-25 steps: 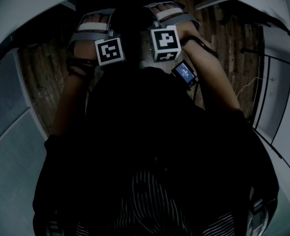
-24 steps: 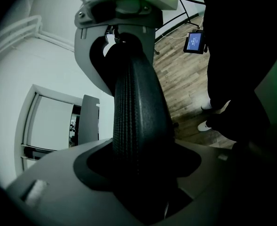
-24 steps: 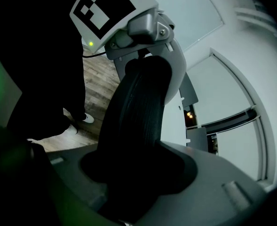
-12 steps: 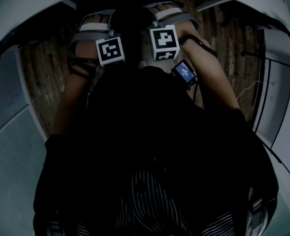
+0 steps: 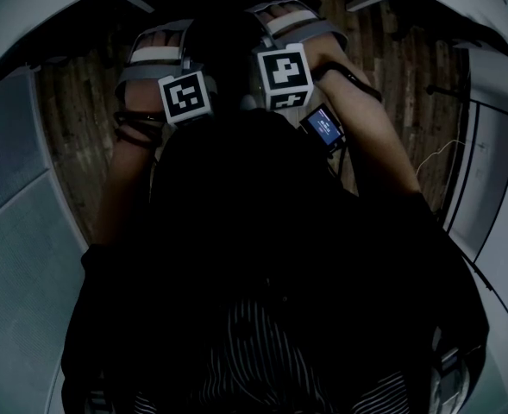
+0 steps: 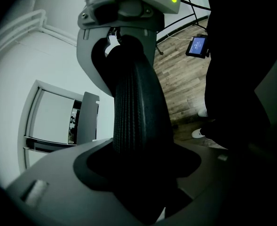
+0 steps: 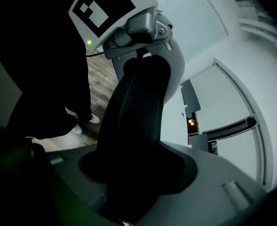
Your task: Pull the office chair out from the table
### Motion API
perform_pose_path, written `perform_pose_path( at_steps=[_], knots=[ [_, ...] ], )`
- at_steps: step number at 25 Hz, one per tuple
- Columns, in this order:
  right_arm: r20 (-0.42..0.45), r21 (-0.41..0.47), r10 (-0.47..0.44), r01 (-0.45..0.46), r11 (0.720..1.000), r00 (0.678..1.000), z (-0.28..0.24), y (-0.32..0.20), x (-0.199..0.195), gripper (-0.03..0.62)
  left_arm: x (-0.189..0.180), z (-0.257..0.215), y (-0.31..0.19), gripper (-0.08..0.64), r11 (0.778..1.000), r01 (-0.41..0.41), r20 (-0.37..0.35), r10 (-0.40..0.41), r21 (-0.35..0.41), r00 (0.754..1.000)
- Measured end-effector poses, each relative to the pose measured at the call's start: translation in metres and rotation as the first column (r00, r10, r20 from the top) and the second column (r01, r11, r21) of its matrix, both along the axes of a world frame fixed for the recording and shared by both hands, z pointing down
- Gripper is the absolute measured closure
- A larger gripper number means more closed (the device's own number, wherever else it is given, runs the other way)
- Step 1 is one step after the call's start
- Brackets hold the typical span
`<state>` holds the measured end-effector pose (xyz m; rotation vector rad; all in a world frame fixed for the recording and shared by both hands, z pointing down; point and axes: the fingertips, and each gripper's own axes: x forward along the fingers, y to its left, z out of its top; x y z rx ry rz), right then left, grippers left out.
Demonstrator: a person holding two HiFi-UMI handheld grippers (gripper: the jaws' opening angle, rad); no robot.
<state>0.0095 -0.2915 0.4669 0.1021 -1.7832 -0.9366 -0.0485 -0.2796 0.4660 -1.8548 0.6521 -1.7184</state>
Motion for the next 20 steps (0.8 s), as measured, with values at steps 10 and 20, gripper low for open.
perform_pose_path(
  at_steps=[10, 20],
  knots=[
    [0.0, -0.025, 0.009, -0.009, 1.0, 1.0, 0.001, 0.062, -0.012, 0.373, -0.014, 0.002, 0.054, 0.25, 0.999, -0.025, 0.014, 0.025, 0.021, 1.0],
    [-0.015, -0.05, 0.054, -0.055, 0.997, 0.998, 0.006, 0.13, -0.019, 0.371, -0.023, 0.004, 0.12, 0.252, 0.997, -0.07, 0.001, 0.07, 0.028, 0.998]
  ],
)
